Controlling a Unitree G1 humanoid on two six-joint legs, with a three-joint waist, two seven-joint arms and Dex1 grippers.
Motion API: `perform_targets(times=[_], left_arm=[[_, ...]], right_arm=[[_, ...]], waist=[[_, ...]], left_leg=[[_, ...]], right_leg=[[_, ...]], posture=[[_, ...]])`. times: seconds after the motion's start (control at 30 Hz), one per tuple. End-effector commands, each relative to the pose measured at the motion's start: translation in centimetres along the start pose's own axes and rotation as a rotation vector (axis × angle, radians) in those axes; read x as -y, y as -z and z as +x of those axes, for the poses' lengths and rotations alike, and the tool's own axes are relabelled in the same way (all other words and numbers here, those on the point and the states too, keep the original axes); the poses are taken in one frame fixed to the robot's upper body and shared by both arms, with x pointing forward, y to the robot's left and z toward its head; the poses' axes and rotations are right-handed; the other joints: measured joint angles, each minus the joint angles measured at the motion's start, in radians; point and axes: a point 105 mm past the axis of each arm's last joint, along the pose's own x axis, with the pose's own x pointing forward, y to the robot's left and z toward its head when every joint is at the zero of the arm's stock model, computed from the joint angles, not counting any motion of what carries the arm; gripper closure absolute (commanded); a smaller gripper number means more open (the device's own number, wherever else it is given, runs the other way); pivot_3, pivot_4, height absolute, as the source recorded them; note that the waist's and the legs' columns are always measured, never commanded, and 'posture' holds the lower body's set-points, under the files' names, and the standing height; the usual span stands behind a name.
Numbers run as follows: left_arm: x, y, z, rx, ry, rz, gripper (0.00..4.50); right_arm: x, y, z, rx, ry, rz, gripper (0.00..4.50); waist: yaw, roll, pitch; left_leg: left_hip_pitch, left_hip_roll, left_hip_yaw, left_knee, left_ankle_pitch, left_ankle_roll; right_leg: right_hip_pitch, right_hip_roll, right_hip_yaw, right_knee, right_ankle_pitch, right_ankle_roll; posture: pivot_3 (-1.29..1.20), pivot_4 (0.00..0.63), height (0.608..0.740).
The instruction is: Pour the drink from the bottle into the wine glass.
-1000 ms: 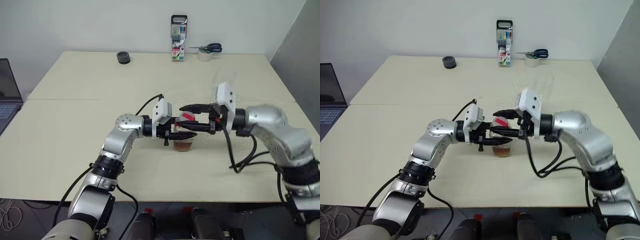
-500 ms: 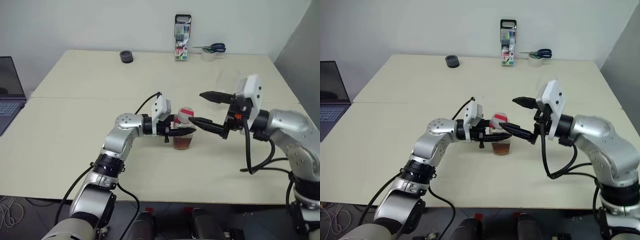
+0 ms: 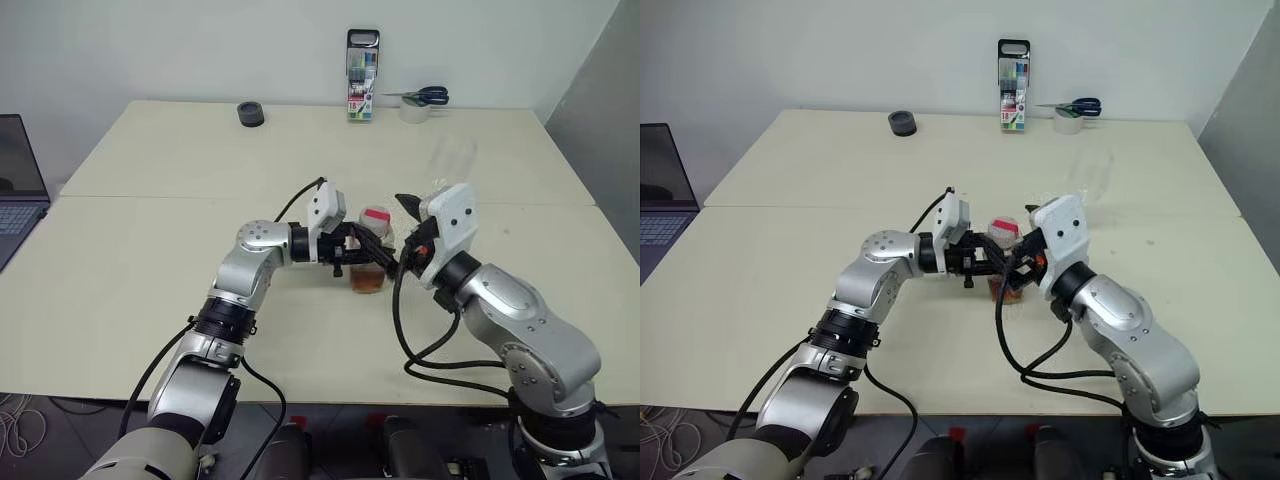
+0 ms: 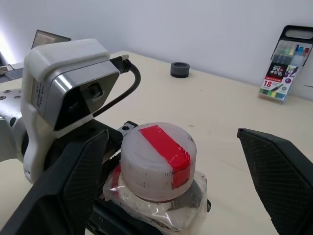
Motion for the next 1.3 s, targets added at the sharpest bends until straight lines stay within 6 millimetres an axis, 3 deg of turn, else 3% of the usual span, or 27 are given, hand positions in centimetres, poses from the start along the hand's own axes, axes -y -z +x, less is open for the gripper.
perform_targets(times=[0.03, 0.13, 0.2, 0.43, 0.6, 0.73, 0.77, 0.9, 1.03, 1.13, 1.27, 1.3], left_arm=[[-0.1, -1.9, 0.2, 0.039, 0.01, 0.075, 2.74], [0.0, -1.9, 0.1, 0.037, 0.008, 0.076, 2.74], [0.0, -1.8, 0.1, 0.037, 0.006, 0.075, 2.74], [0.0, -1.7, 0.0, 0.034, 0.002, 0.075, 2.74], [0.1, -1.6, 0.0, 0.028, 0.01, 0.077, 2.74], [0.3, -1.6, -0.1, 0.008, 0.04, 0.101, 2.76], [0.7, -1.5, -0.3, -0.006, 0.069, 0.114, 2.76], [1.2, -1.5, -0.6, -0.039, 0.14, 0.156, 2.76], [0.2, -2.0, -0.5, -0.012, 0.079, 0.151, 2.76], [-0.2, -1.9, -0.6, -0.007, 0.04, 0.137, 2.79], [-0.8, -1.9, -0.7, 0.011, -0.013, 0.106, 2.79], [-1.0, -1.9, -0.7, 0.013, -0.023, 0.104, 2.79]], right_arm=[[0.1, -1.4, 0.4, 0.071, 0.039, -0.024, 0.0], [0.1, -1.2, 0.7, 0.071, 0.05, -0.012, 0.0], [0.0, -1.1, 0.7, 0.07, 0.046, -0.008, 0.37], [-0.4, -0.9, 0.8, 0.065, 0.017, 0.007, 2.66], [-1.1, -0.6, 0.6, 0.056, -0.056, 0.02, 2.64], [-2.3, -0.3, -0.1, 0.031, -0.335, -0.024, 2.64], [-2.1, -0.1, -0.3, 0.015, -0.418, -0.051, 2.64], [2.1, -0.5, 0.7, -0.119, -0.642, -0.157, 2.64], [2.8, -0.2, 0.5, -0.168, -0.675, -0.138, 2.64], [3.3, -1.0, 0.4, -0.114, -0.601, -0.134, 1.71], [3.0, -2.7, -1.4, -0.059, -0.515, -0.13, 0.31], [2.7, -2.9, -1.9, -0.052, -0.495, -0.123, 0.27]], waist=[[0.0, 0.0, 0.0], [-0.001, 0.0, 0.0], [-0.002, 0.0, 0.0], [-0.006, 0.0, 0.0], [-0.006, 0.0, 0.0], [-0.006, 0.0, 0.0], [-0.006, 0.0, 0.0], [-0.016, 0.003, 0.003], [-0.02, 0.003, 0.003], [-0.02, 0.003, 0.003], [-0.015, 0.003, 0.003], [-0.013, 0.003, 0.003]], left_leg=[[0.0, 0.0, 0.0, 0.0, 0.0, 0.0], [0.0, 0.0, 0.0, 0.0, 0.0, 0.0], [0.0, 0.0, 0.0, 0.0, 0.0, 0.0], [0.0, 0.0, 0.0, 0.0, 0.0, 0.0], [0.0, 0.0, 0.0, 0.0, 0.0, 0.0], [0.0, 0.0, 0.0, 0.0, 0.0, 0.0], [0.0, -0.001, 0.0, 0.0, 0.0, 0.0], [0.002, 0.0, 0.002, 0.0, 0.0, 0.001], [0.002, 0.002, -0.001, -0.002, 0.0, 0.001], [-0.001, 0.001, 0.0, -0.001, 0.0, 0.001], [-0.002, -0.002, 0.0, 0.001, 0.0, 0.001], [-0.002, -0.002, 0.0, 0.001, 0.0, 0.001]], right_leg=[[0.0, 0.0, 0.0, 0.0, 0.0, 0.0], [0.0, 0.0, 0.0, 0.0, 0.0, 0.0], [0.0, 0.0, 0.0, 0.0, 0.0, 0.0], [0.0, 0.0, 0.0, 0.0, 0.0, 0.0], [0.0, 0.0, 0.0, 0.0, 0.0, 0.0], [0.0, 0.0, 0.0, 0.0, 0.0, 0.0], [0.0, 0.0, 0.0, -0.001, 0.0, 0.0], [0.001, 0.0, 0.001, -0.001, 0.0, 0.001], [0.001, 0.003, -0.001, -0.001, 0.0, 0.0], [0.0, 0.001, 0.0, -0.001, 0.0, 0.0], [-0.001, -0.004, 0.0, -0.001, 0.0, 0.0], [-0.001, -0.004, 0.0, -0.001, 0.0, 0.0]], posture=[[0.0, 0.15, 0.74], [0.0, 0.15, 0.74], [0.0, 0.15, 0.74], [0.0, 0.15, 0.74], [0.0, 0.15, 0.74], [0.0, 0.15, 0.74], [0.0, 0.15, 0.74], [0.0, 0.15, 0.74], [0.0, 0.15, 0.74], [0.0, 0.15, 0.74], [0.0, 0.15, 0.74], [0.0, 0.15, 0.74]])
